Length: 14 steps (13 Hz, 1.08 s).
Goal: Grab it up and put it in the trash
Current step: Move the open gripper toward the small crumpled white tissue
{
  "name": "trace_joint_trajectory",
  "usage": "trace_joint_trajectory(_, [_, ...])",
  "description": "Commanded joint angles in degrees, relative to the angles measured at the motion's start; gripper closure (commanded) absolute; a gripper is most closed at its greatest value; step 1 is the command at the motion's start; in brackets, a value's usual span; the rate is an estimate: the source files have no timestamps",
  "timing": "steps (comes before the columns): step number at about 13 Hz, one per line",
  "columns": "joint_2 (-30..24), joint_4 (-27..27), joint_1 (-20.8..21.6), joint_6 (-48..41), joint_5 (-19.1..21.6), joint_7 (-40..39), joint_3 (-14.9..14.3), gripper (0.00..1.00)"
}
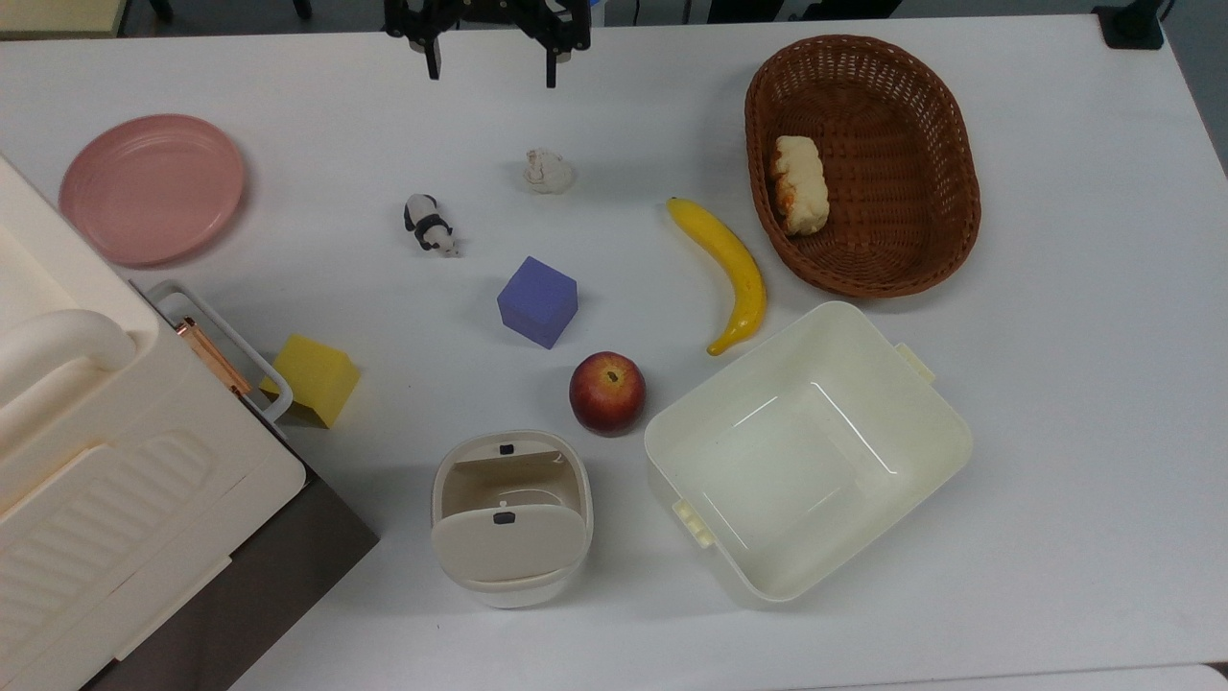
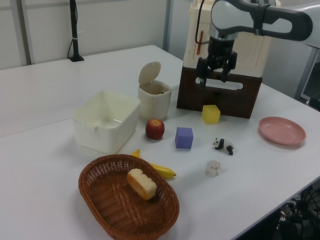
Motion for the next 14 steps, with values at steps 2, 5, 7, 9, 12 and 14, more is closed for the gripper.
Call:
trace_joint_trajectory(2, [-7.6, -13.5, 0.4, 7.8, -0.4, 5.8, 1.4, 0.00])
trace_joint_trajectory(5, [-8.2, -16.3, -4.7, 11.5, -0.5, 13.6, 7.5, 0.00])
trace_joint_trajectory(7, [-8.6, -18.2, -5.2, 11.7, -0.5, 13.1, 8.3, 0.00])
trace_joint_trajectory(9, [-10.3, -21.6, -8.7, 11.7, -0.5, 13.1, 12.8, 0.00])
trace_joint_trajectory(12, [-14.1, -27.5, -8.9, 12.0, -0.3, 13.0, 13.6, 0.00])
trace_joint_trajectory(14, [-14.1, -28.6, -8.7, 11.4, -0.3, 13.4, 13.2, 0.00])
